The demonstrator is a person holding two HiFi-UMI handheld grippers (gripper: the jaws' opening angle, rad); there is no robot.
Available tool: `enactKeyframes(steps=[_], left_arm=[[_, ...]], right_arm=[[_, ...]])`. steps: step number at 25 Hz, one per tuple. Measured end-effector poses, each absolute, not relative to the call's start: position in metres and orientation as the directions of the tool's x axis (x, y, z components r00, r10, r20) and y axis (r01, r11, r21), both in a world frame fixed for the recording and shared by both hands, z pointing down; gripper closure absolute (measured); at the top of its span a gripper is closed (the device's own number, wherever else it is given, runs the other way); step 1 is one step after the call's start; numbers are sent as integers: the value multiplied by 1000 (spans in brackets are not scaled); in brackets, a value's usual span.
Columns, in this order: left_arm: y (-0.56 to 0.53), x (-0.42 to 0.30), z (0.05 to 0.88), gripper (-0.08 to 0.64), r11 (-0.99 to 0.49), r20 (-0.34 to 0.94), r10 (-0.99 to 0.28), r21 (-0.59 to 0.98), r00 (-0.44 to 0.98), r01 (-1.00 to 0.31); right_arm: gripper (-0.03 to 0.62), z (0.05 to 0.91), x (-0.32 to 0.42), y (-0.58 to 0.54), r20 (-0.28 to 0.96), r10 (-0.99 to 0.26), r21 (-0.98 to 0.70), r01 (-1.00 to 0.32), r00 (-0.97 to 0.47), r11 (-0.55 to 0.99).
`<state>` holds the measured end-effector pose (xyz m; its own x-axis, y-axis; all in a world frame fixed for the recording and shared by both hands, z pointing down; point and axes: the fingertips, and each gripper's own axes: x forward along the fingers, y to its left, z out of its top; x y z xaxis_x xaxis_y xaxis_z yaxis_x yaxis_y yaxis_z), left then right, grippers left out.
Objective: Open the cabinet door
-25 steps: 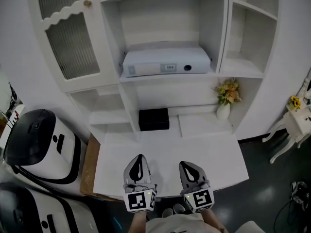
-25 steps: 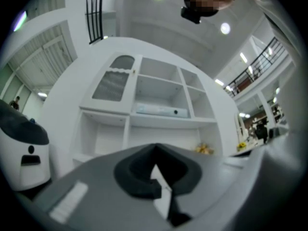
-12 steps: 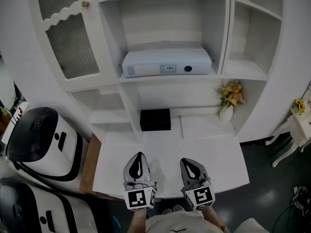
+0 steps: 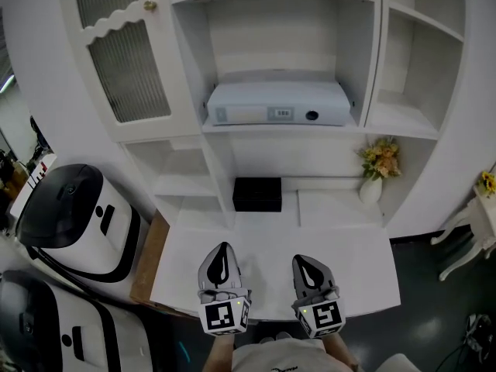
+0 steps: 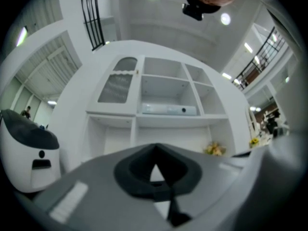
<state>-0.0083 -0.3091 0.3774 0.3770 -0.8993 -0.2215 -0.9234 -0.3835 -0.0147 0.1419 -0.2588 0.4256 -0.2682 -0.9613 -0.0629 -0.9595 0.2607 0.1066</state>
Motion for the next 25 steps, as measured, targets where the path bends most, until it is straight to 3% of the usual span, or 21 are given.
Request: enactKeyframes(steps=[5, 16, 25], left_arm=[[-318, -15, 338, 555, -364, -273, -887, -81, 371, -928], [-374, -54, 115, 545, -311, -583, -740, -144, 335, -939], [-435, -64, 11, 525, -253, -588, -760, -123, 276, -960]], right_arm=[[592, 422, 135, -254, -48, -949, 125, -945, -311, 303], [592, 412, 121, -259, -61, -926, 144, -921, -372, 361], [592, 378, 95, -267, -135, -883, 176, -888, -449, 425]])
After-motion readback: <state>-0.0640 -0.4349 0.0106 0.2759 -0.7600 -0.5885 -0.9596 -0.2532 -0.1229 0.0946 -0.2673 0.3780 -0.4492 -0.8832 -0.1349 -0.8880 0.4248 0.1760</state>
